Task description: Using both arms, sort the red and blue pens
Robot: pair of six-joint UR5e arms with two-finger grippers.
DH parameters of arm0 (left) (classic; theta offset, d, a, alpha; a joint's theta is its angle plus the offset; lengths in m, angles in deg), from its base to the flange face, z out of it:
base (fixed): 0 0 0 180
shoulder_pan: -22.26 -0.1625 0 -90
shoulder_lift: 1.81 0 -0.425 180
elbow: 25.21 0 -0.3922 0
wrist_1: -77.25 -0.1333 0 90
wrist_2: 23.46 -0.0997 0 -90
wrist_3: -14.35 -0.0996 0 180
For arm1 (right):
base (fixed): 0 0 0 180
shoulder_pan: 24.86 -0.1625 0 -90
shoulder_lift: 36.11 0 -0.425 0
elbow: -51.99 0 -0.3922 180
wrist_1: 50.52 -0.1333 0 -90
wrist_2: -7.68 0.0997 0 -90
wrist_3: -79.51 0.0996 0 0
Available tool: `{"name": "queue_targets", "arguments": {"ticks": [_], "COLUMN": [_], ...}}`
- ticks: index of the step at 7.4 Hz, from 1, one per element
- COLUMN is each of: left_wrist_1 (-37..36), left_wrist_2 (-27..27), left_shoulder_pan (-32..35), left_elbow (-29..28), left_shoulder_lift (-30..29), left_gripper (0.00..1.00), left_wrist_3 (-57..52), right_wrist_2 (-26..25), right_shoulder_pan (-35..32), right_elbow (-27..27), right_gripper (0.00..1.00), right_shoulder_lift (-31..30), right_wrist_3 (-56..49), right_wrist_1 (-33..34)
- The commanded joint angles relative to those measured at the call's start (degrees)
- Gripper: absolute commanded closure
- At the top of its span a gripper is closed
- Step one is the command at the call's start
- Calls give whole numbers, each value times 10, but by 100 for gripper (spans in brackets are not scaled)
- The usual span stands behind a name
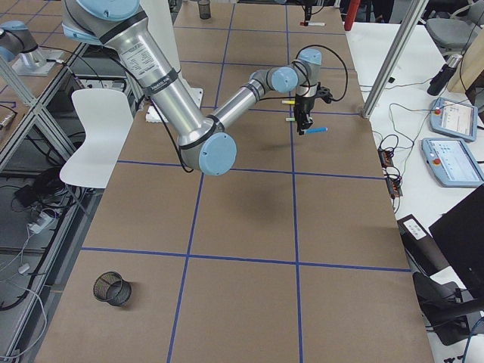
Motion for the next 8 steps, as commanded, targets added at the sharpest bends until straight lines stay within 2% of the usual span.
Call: {"name": "queue_targets", "arguments": {"ticks": [1, 2, 4, 5, 6, 7, 8], "left_wrist_1": [-86, -94, -121, -136, -139, -140, -140], "left_wrist_2": [-81, -107, -109, -109, -106, -98, -65], "left_shoulder_pan": [38, 56, 111, 140, 174, 211, 240], "left_elbow": [11, 9, 6, 10, 12, 13, 9], "left_shoulder_lift": [1, 3, 49, 78, 114, 153, 199], "left_gripper": [100, 100, 100, 100, 100, 100, 100], "left_wrist_3": [-128, -183, -280, -284, -285, -285, -280], "right_wrist_2": [-63, -102, -88, -8, 17, 35, 59], "right_shoulder_pan": [-79, -104, -180, -219, -252, -271, -289], "right_elbow": [6, 4, 5, 4, 3, -15, -32], "right_gripper": [100, 100, 100, 100, 100, 100, 100], "right_shoulder_lift": [-63, -85, -157, -196, -242, -268, -268], "right_wrist_3": [-174, -260, -354, -362, -354, -345, -318], "right_wrist_1": [41, 60, 62, 60, 63, 97, 163]}}
